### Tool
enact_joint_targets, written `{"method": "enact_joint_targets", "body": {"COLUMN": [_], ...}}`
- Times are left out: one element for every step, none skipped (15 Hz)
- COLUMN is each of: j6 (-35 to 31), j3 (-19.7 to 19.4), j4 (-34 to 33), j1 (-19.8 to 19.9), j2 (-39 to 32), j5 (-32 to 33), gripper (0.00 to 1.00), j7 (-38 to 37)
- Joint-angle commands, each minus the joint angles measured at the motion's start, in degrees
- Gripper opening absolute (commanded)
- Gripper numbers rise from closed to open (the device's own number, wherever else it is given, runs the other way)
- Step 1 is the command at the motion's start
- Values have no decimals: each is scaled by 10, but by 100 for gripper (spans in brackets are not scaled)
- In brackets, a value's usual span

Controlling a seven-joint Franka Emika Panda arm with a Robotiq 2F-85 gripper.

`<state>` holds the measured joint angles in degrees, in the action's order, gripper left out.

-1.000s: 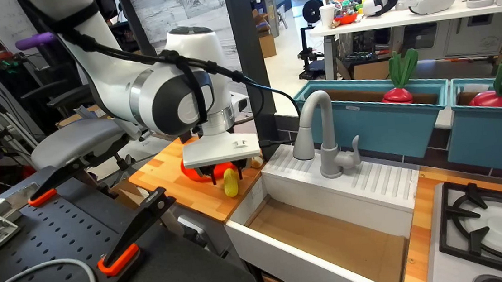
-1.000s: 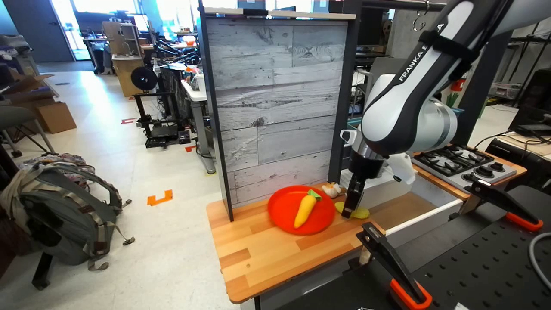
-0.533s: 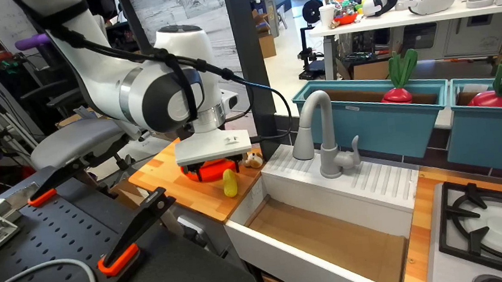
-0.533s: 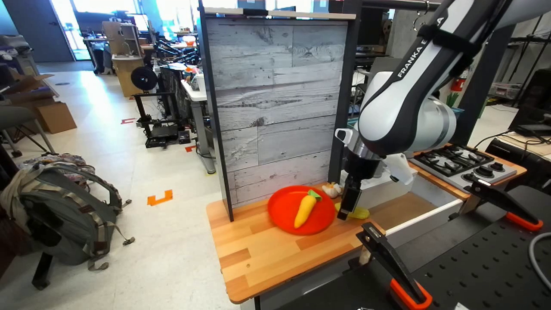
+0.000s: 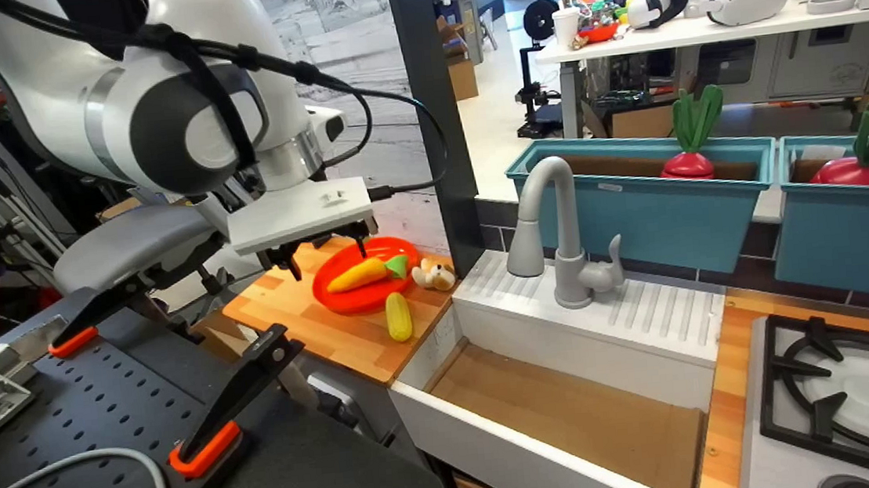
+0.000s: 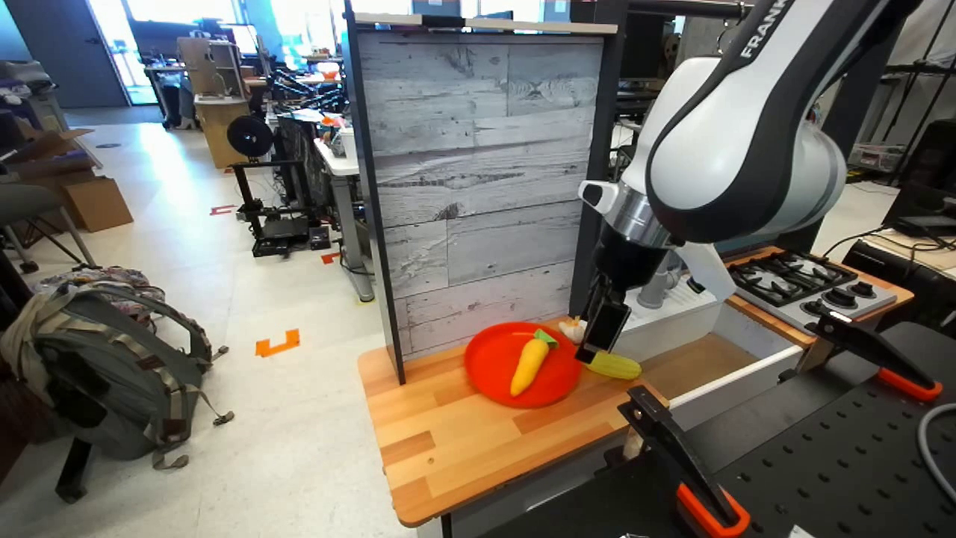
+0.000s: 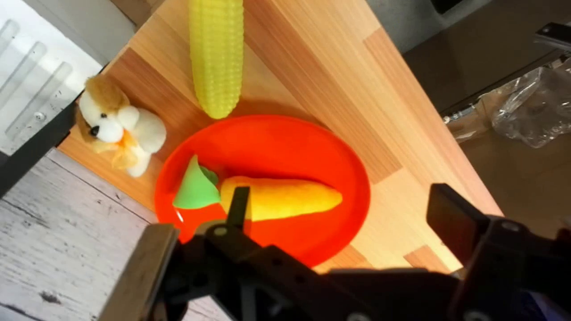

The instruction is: Move the maize to the right

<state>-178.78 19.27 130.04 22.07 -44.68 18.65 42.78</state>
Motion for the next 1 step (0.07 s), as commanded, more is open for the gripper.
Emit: {"method": "enact_joint_targets", "body": {"j6": [-1], "j3": [1], "j4": [11], "j1": [-2], "j2": [12], "j5": [2], "gripper": [100], "j7": [-4]}}
